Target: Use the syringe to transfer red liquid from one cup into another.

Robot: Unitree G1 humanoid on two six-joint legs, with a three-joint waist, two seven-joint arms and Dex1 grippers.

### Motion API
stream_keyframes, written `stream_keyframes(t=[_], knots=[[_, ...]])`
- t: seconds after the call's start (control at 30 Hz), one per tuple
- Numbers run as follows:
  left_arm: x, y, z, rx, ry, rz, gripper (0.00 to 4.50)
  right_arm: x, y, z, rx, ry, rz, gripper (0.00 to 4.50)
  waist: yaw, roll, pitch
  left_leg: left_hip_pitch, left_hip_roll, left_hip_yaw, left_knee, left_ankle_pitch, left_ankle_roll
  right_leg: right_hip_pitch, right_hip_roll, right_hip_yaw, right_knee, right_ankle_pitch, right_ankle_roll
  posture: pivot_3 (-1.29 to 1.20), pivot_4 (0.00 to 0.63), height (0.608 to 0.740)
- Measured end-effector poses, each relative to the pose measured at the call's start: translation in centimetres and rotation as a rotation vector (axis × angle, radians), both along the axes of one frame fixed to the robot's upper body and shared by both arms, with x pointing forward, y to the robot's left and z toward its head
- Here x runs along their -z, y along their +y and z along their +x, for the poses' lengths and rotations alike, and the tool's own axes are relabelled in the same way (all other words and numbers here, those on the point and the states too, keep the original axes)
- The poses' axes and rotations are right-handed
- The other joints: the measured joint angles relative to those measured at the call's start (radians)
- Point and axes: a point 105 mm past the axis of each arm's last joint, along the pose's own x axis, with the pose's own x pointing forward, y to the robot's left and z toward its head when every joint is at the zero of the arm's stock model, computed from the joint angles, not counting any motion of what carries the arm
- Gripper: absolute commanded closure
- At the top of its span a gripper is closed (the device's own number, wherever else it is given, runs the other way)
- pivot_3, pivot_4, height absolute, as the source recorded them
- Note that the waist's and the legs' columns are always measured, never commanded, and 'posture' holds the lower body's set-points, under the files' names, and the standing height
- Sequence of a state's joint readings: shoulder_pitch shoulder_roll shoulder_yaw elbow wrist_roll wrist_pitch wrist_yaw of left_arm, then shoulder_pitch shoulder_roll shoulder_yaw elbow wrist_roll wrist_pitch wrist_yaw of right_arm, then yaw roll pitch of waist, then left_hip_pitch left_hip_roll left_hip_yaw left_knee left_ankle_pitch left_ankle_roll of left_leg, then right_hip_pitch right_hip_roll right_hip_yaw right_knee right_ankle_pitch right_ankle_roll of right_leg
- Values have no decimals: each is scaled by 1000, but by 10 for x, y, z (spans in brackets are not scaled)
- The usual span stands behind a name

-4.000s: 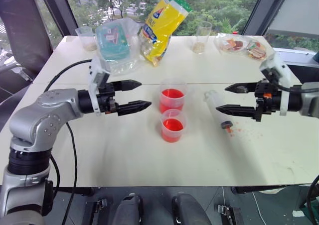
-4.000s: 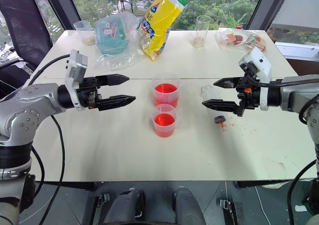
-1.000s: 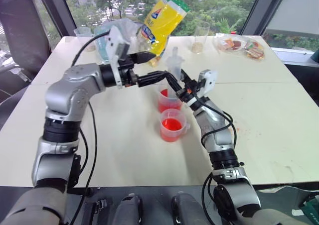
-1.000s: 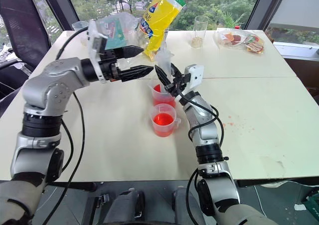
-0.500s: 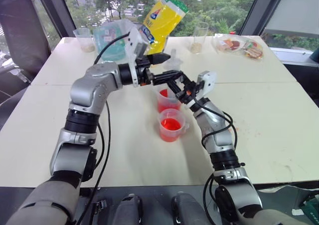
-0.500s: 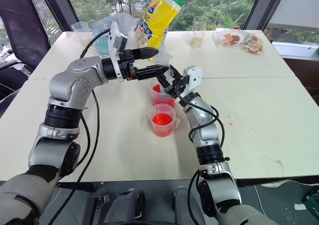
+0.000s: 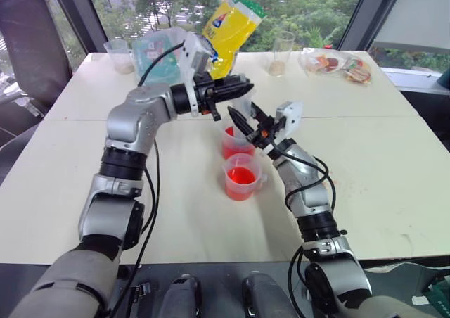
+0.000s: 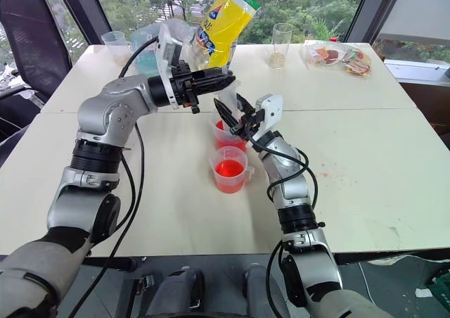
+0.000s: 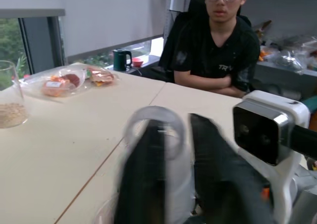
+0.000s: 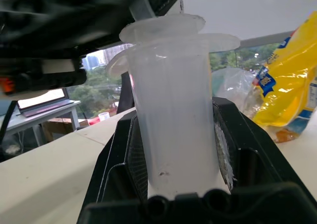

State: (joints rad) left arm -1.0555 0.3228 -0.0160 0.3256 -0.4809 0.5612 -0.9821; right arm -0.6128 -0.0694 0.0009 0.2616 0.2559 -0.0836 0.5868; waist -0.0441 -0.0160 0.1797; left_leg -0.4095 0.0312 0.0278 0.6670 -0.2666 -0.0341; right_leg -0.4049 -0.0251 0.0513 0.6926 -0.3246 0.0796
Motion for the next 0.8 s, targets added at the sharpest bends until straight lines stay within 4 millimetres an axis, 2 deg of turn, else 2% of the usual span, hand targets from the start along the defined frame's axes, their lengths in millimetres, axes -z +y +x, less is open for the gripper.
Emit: stream_keyframes(t=[0.8], knots=[[-8,0,13,-28,10,4,4460,0,-4,4,-7,49,-28,3061,0,0,0,0,0,0,0,0,0,0,0,0,0,0,0,0,150,740]])
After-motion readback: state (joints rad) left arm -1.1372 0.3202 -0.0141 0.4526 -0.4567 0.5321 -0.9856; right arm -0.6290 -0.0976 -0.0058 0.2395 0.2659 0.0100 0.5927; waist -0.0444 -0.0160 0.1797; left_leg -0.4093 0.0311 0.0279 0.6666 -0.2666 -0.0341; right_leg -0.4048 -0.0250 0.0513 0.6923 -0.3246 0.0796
